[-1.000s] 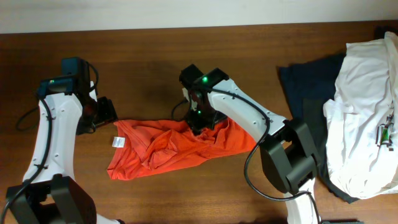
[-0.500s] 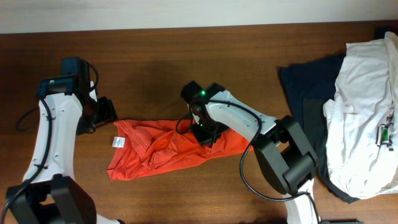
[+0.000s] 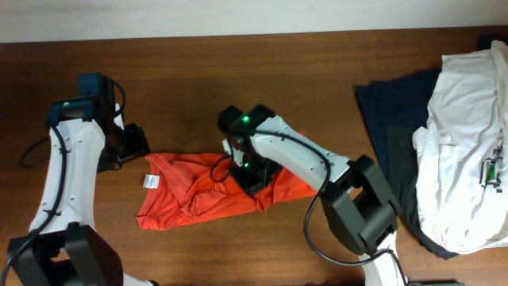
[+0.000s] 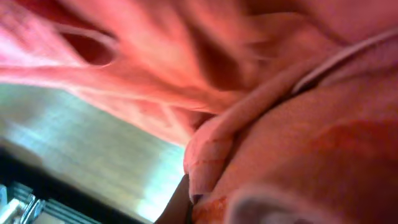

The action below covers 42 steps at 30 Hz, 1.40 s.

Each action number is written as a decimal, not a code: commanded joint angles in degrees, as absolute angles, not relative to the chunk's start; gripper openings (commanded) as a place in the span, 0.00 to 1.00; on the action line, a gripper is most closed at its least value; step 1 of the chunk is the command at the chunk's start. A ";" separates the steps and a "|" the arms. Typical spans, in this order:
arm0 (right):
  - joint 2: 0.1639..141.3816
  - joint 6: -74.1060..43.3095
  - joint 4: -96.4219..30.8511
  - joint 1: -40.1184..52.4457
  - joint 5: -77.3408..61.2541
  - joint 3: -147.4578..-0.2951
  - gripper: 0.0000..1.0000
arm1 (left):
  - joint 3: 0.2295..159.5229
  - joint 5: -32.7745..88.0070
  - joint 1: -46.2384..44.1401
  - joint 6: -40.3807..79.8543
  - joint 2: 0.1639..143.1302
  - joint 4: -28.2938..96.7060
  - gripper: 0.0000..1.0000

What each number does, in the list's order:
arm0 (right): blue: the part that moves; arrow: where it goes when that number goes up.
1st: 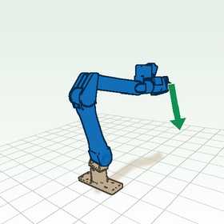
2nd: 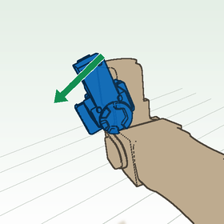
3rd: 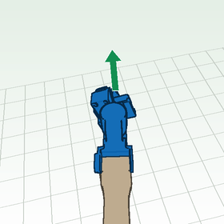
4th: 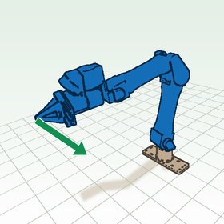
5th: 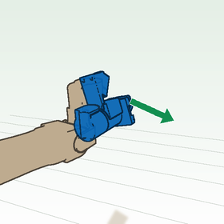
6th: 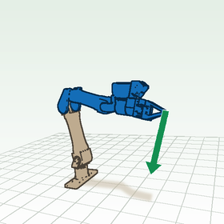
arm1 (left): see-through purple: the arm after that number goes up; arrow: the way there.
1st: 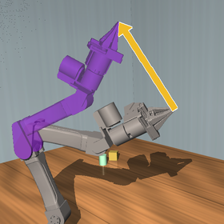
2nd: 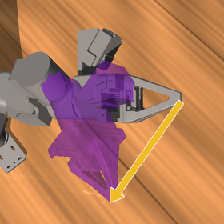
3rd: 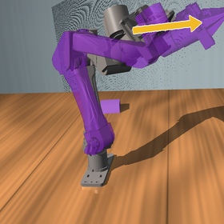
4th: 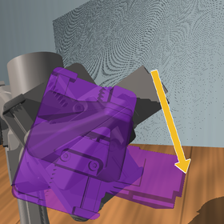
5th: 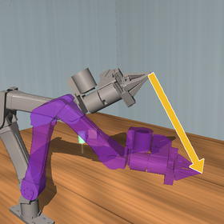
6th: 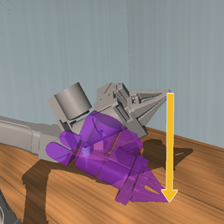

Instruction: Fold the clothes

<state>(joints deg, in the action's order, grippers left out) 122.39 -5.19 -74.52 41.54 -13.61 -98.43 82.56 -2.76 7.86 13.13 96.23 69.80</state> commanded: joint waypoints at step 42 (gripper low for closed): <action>122.19 -3.22 -64.64 36.01 -24.69 -97.23 0.06 | 82.56 -2.28 8.05 13.26 96.40 70.72 0.71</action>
<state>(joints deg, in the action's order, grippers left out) 121.80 -5.32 -65.41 32.77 -20.53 -97.43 82.56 -2.76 7.86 13.15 96.23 70.65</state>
